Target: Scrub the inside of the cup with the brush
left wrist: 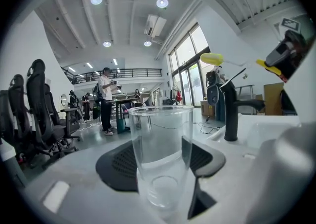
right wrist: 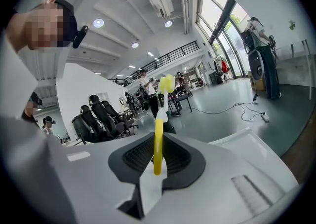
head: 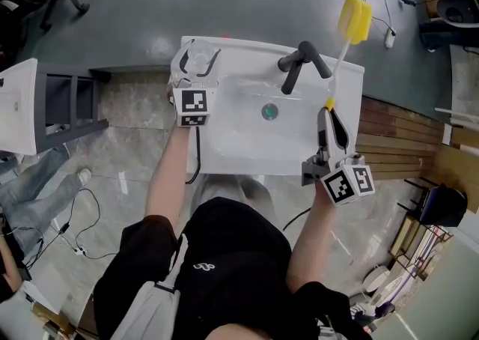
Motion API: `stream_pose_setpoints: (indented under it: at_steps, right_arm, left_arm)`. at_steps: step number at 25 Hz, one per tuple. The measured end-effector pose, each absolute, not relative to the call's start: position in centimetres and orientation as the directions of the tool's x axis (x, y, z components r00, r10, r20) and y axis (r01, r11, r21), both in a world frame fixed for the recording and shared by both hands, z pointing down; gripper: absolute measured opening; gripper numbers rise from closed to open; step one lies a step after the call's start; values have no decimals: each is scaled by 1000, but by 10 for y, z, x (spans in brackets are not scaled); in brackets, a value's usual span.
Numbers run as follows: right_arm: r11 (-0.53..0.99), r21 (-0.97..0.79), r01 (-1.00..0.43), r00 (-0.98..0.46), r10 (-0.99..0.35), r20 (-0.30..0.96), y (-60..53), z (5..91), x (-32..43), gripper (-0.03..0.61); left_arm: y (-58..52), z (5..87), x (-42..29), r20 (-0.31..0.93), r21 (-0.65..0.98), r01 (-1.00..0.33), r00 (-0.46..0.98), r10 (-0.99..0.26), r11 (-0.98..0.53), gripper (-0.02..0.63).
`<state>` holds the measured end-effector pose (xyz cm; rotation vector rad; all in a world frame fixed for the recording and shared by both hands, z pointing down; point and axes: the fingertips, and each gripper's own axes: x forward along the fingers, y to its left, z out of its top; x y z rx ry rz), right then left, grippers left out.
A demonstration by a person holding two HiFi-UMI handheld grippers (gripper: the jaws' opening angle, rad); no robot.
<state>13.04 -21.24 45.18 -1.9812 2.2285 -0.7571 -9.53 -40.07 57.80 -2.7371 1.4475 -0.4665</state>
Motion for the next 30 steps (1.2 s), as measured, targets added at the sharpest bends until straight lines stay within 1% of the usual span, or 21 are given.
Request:
stream_pose_setpoints:
  at_steps: [5,10,16,22,30]
  right_arm:
    - [69,-408,-910,-186,-949,256,-205,451,129,51]
    - [127,-406,-905,-236,-944,230,-199,445,133,51]
    - [240,-372,-897,-330,-923,199,-194,433,143,51]
    - [342,-332,-879,-418,-888,193,-177,426,156,51]
    - [476,-236,-847,-525,-818,234,-141,417,165,51]
  left_arm:
    - [-384,554,-88,243,-205,-763,567,-787,-613,285]
    - [-360,535,-87,270,-296,-729,556,-787,-617,285]
    - [-333,499,-86,292,-413,-696,510,-809,-587,285]
    - [-302,482,-67,340,-497,-638,480,-808,-588,285]
    - [-265,456,-54,365,-571,-586,447,-817,-575,285]
